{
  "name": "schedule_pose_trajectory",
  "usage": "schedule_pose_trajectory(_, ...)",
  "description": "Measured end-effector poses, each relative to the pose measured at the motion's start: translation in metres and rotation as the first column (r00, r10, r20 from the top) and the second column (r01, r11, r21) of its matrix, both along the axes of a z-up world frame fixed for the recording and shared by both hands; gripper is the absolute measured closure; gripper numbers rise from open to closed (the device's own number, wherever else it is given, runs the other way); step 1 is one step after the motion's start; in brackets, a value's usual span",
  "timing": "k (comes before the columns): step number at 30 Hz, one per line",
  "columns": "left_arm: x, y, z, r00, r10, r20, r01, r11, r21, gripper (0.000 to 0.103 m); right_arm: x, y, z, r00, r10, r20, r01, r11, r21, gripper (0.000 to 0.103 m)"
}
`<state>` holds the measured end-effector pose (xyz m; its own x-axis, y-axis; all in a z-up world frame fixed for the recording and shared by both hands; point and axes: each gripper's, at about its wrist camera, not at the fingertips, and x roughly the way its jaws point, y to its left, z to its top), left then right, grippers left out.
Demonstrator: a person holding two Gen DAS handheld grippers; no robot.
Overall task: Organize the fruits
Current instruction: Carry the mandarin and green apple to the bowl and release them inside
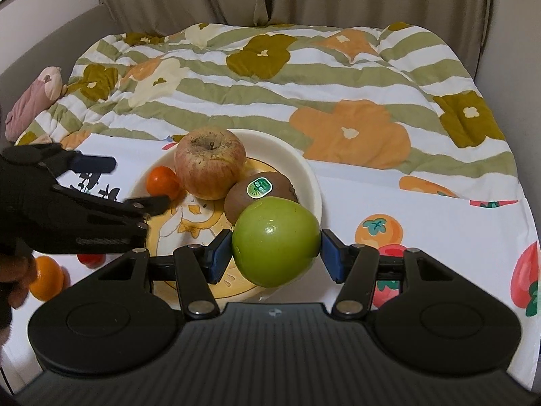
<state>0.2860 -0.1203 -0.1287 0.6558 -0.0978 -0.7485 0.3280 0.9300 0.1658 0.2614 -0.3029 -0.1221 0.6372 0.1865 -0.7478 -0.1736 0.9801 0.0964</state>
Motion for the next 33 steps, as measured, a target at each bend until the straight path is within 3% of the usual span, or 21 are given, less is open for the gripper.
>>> schedule_pose_trajectory(24, -0.040, 0.018, 0.018, 0.995, 0.098, 0.000, -0.098, 0.994, -0.054, 0.015, 0.013, 0.025, -0.026, 0.988, 0.155, -0.001, -0.155, 0.985, -0.071, 0.032)
schedule_pose_trajectory(26, -0.044, 0.019, 0.021, 0.994, 0.109, 0.003, -0.109, 0.993, -0.055, 0.015, 0.012, 0.026, -0.025, 0.989, 0.148, 0.013, -0.146, 0.986, -0.076, 0.023)
schedule_pose_trajectory(28, -0.048, 0.020, 0.024, 0.993, 0.120, 0.008, -0.119, 0.991, -0.058, 0.014, 0.008, 0.027, -0.018, 0.991, 0.129, 0.046, -0.124, 0.988, -0.090, 0.004)
schedule_pose_trajectory(33, -0.064, 0.027, 0.037, 0.988, 0.153, 0.033, -0.149, 0.985, -0.083, 0.007, -0.008, 0.024, -0.005, 0.992, 0.098, 0.074, -0.092, 0.993, -0.076, 0.000)
